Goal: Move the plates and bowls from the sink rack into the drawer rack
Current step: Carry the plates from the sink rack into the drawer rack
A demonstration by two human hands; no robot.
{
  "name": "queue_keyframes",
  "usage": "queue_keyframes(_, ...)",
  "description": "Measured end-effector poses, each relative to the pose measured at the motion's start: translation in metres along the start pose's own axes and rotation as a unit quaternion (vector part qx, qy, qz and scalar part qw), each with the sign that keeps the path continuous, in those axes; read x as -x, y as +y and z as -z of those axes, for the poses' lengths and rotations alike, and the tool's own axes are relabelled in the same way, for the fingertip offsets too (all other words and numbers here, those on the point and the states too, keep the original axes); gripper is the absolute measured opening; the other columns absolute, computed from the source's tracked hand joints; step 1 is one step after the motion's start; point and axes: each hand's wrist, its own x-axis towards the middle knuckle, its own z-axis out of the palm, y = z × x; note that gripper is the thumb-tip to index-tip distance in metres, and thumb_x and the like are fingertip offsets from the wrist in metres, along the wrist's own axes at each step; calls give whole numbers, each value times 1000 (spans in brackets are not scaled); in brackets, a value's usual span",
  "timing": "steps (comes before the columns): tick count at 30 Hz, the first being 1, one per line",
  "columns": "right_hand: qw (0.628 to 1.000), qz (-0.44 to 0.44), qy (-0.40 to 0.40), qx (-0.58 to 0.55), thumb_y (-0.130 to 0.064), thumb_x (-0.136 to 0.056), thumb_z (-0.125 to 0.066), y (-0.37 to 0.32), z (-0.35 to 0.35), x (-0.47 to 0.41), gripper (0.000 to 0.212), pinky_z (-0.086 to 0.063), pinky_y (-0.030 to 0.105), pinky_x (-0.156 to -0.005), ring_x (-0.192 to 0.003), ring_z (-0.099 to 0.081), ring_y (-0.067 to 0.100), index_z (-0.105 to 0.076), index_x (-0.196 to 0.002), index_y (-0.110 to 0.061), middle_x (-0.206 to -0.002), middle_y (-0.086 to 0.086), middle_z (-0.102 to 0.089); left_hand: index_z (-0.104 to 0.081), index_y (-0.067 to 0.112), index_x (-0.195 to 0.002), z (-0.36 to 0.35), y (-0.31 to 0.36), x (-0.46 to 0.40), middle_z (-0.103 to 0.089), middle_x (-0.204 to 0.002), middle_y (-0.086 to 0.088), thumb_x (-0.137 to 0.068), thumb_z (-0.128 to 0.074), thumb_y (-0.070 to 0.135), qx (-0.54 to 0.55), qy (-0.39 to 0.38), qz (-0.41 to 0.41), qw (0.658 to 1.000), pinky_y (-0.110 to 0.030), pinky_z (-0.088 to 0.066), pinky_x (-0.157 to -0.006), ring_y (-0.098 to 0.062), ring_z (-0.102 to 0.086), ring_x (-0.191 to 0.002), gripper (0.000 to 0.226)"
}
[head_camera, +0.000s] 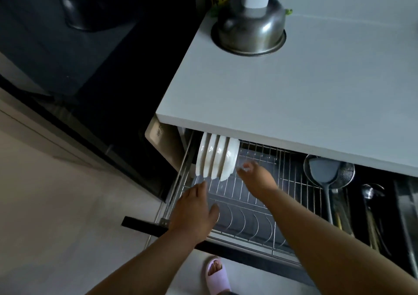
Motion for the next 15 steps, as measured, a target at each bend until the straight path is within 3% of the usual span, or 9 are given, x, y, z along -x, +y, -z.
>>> queue_keyframes(5, 998, 17, 46, -36, -43, -96, -48, 28, 34, 51, 41, -39, 17, -52, -64, -52, 2, -51, -127, -15, -118, 6, -65, -30, 22, -147, 13, 57, -6, -46, -145, -1, -98, -44, 43, 6, -13, -35, 999, -31, -42, -96, -19, -49, -126, 55)
queue_keyframes(7, 996, 24, 76, -37, -43, -95, -48, 43, 53, 72, 39, -44, 18, -55, -65, -55, 1, -53, -125, -17, -113, 3, -67, -33, 25, -144, 15, 83, -8, -53, -137, 1, -97, -45, 44, 22, -18, -44, 999, -31, -47, -88, -17, -58, -111, 52)
queue_keyframes(10, 991, 20, 125, -50, -41, -95, -49, 66, 85, 106, 37, -54, 26, -69, -76, -64, 9, -55, -123, -17, -107, 1, -68, -39, 25, -140, 13, 121, -9, -61, -109, 6, -96, -47, 46, 52, -31, -73, 996, -32, -52, -77, -13, -61, -87, 49)
queue_keyframes(15, 971, -7, 223, -81, -37, -95, -52, 115, 141, 167, 28, -52, 32, -68, -77, -66, 18, -59, -115, -19, -91, 3, -70, -44, 25, -134, -5, 193, 4, -61, -92, 7, -96, -49, 43, 53, -57, -140, 987, -30, -51, -72, -12, -61, -79, 42)
